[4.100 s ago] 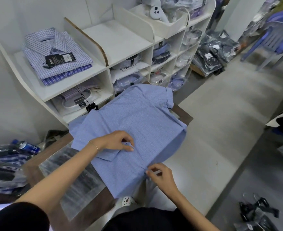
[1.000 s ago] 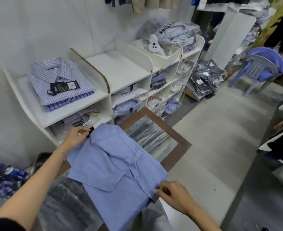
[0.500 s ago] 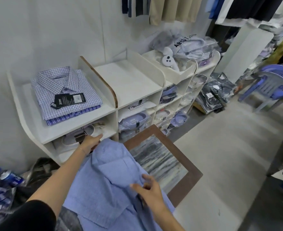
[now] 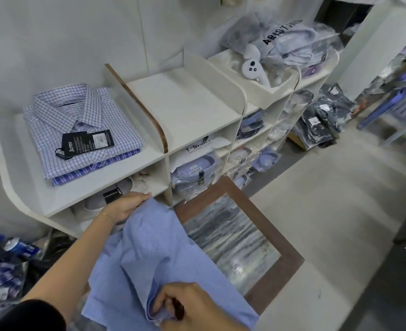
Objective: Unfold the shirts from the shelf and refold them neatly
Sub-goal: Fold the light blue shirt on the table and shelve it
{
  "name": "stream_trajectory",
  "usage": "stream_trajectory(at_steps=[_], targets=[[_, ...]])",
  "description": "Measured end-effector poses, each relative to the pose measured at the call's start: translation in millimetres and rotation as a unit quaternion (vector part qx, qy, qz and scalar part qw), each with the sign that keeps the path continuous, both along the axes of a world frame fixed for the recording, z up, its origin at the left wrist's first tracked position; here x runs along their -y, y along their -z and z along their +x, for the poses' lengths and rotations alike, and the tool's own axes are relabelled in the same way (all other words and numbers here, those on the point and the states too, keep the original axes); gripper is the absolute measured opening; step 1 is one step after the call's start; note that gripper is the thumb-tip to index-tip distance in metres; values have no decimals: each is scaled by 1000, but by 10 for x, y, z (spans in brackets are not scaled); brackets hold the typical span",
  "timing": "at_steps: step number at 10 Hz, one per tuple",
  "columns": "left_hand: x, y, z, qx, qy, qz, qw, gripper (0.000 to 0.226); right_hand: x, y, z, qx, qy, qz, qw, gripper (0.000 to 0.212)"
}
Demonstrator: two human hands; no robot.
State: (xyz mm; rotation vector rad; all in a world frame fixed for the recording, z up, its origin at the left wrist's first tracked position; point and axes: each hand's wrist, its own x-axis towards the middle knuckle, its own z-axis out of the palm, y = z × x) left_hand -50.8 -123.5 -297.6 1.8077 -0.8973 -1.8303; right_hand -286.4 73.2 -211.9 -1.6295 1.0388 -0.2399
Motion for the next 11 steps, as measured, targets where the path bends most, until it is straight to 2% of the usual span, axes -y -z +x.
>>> stream_trajectory(at_steps=[1,2,3,4,5,6,7,8,9,10,11], targets=[[16,-77,-32,30,55,-12,998,32,-24,-63,96,45,52,-8,998,6],[81,-175,-67,51,28,-74,996,8,-53,-34,102,56,45,18,997,21],[94,-162,13,66,-8,-106,992,4,-73,95,97,33,-19,37,999,28],[-10,-38,102,70,27,-49,996,26,-132,223,141,-13,-79,11,997,26],[-64,-96,88,64,94,-67,991,47,-165,257,112,-24,-58,-5,998,33],[-87,-176,-13,8,33,-166,986,46,-228,245,8,-12,-56,-16,998,37],[-162,-195,-104,-26,3,-183,983,46,-290,243,-70,0,-44,-1,999,44],[-201,-148,-168,25,-21,-190,981,53,-400,242,-108,-2,-35,16,999,46],[-239,-146,-224,135,-18,-199,971,54,-492,214,-158,25,28,2,999,32],[-345,-178,-292,262,89,-292,916,43,-548,253,-293,68,119,-25,990,18],[-619,-312,-531,274,197,-419,843,24,-657,372,-559,51,237,-62,968,17]])
